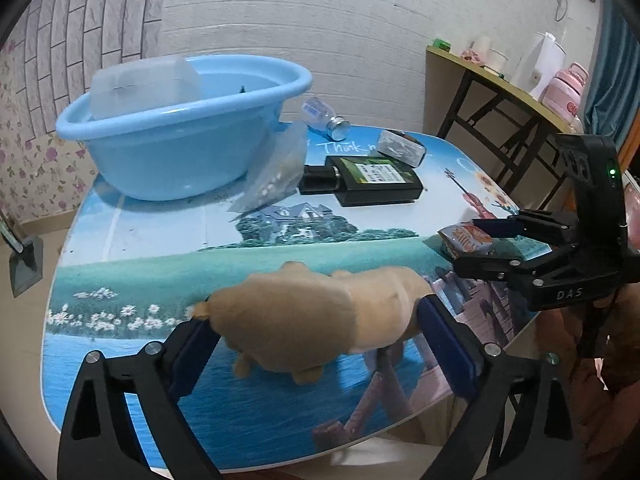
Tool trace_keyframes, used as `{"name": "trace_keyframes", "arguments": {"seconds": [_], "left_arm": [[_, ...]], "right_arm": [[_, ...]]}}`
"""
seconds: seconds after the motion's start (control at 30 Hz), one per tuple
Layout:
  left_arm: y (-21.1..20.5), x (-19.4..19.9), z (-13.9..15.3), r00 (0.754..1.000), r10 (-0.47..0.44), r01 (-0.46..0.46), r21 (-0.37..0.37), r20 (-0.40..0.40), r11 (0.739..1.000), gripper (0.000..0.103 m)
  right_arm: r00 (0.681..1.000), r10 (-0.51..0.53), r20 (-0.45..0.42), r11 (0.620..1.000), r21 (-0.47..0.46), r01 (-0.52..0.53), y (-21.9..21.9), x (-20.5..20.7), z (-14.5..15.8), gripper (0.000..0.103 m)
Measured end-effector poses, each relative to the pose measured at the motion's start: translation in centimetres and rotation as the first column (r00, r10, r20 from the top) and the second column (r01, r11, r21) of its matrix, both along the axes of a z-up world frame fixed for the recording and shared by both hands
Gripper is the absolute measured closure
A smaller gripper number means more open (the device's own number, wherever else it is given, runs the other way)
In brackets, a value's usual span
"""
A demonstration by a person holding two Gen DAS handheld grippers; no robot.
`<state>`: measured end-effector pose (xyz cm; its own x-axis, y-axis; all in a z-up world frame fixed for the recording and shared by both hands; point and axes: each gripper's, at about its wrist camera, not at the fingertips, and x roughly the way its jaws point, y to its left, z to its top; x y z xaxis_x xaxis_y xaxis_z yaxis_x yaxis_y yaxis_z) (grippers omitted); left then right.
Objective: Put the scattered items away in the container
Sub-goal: 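Grasp the plush dog with the left tool while the right tool grasps the snack bag, then carry the plush dog and snack bag over the basin with both tools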
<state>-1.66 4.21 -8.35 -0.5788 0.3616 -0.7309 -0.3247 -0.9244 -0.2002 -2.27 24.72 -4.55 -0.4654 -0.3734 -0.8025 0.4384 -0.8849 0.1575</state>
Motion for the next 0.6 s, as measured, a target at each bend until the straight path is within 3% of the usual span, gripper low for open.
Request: {"name": "trace_keyframes", "arguments": {"seconds": [0.2, 0.27, 0.37, 0.4, 0.6], "left_arm": [[0.1, -0.6, -0.7, 0.999, -0.023, 0.021, 0.065, 0.029, 0.998, 0.007], [0.1, -0.5, -0.5, 0.999, -0.028, 0.027, 0.073, 0.02, 0.997, 0.012], [-0.3, -0.2, 0.0, 1.0, -0.018, 0.018, 0.091, -0.003, 0.996, 0.035], [-0.6, -0.1, 0.3, 1.0, -0.013, 0.014, 0.107, -0.009, 0.994, 0.048], [-1.0, 0.3, 1.5, 0.998, 0.01, -0.003, 0.099, -0.068, 0.995, 0.049]], "right_arm": [[1.0, -0.007, -0.018, 0.999, 0.038, 0.008, -0.4, -0.1, -0.7, 0.033], [0.999, -0.011, -0.036, 0.999, 0.046, 0.013, -0.4, -0.1, -0.7, 0.052], [1.0, -0.011, -0.02, 1.0, 0.006, 0.011, 0.2, -0.3, -0.5, 0.057], [1.0, -0.014, -0.02, 1.0, -0.001, 0.014, 0.2, -0.4, -0.5, 0.058], [0.999, -0.005, -0.042, 0.999, -0.045, 0.003, 0.2, -0.1, 0.5, 0.06]]}}
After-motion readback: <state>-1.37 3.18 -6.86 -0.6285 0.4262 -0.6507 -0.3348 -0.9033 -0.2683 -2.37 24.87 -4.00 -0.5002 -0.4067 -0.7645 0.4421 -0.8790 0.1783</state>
